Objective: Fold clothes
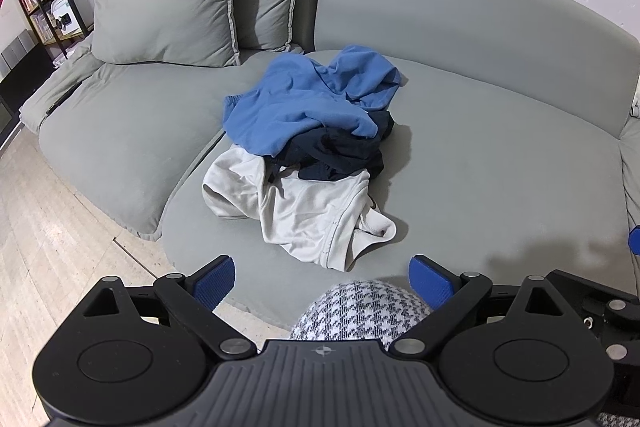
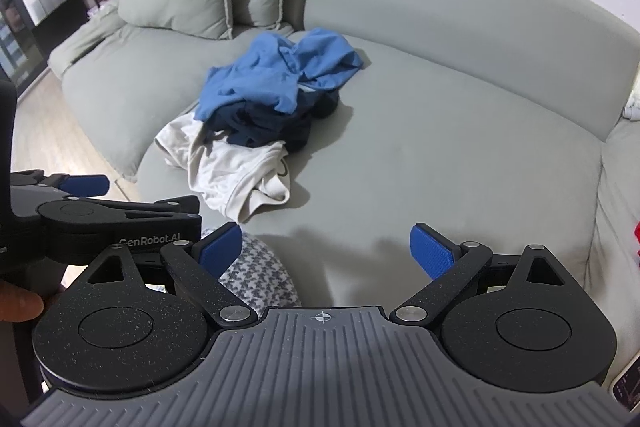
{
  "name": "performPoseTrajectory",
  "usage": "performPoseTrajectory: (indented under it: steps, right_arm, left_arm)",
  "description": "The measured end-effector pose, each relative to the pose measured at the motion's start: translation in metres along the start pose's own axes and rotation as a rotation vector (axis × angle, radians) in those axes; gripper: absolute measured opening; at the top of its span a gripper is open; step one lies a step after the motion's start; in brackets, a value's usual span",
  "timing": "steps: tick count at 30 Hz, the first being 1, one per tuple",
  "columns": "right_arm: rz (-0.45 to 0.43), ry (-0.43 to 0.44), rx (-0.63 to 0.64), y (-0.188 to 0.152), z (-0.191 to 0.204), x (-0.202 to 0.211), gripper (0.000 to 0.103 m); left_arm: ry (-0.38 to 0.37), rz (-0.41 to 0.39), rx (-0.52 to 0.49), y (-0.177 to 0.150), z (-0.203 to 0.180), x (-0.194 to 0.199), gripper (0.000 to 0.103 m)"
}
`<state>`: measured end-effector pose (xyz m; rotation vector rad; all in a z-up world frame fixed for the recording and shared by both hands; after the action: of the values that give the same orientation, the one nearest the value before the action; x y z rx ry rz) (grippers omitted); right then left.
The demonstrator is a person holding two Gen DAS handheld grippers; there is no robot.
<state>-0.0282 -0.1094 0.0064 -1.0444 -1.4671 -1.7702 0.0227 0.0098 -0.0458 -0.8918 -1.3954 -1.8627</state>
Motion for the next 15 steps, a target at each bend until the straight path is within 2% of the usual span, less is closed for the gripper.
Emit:
performPoseTrajectory:
  steps: [15]
  right_arm:
    - [0.003,-0.001,-0.002,-0.0004,0.0004,0.0007,0.095]
  left_arm:
    - [0.003,0.005,0.002,0.0003,-0.0025,-0.0002,0.095]
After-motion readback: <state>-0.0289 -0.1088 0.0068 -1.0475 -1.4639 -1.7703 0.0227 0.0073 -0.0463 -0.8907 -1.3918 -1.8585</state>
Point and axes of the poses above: each gripper's, at about its wrist camera, not at the fingertips, and x roughly against the way its jaws point, z to its left, y to its top, the point moved 5 cm from there along -x, roughly the way its jaws point, and after that the axes turned 10 degrees about -x, right-handed, at the moved point
